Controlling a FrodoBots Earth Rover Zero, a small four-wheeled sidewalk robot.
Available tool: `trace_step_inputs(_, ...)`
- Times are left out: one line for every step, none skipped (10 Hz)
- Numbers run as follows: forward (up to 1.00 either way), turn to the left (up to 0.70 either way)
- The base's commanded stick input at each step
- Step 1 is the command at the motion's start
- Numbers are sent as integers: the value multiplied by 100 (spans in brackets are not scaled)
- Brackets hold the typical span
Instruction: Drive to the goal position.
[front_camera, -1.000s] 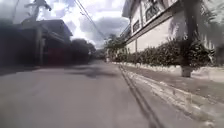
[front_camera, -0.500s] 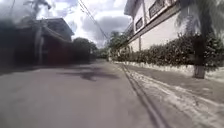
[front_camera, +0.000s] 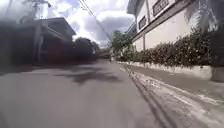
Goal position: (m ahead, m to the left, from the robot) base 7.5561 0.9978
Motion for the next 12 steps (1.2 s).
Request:
trace_step_inputs(100,-13)
trace_step_inputs(100,-38)
trace_step_inputs(100,-40)
trace_step_inputs(100,-39)
trace_step_inputs(100,-24)
trace_step_inputs(100,0)
trace_step_inputs(100,0)
trace_step_inputs(100,0)
trace_step_inputs(100,0)
trace_step_inputs(100,0)
trace_step_inputs(100,0)
trace_step_inputs(100,0)
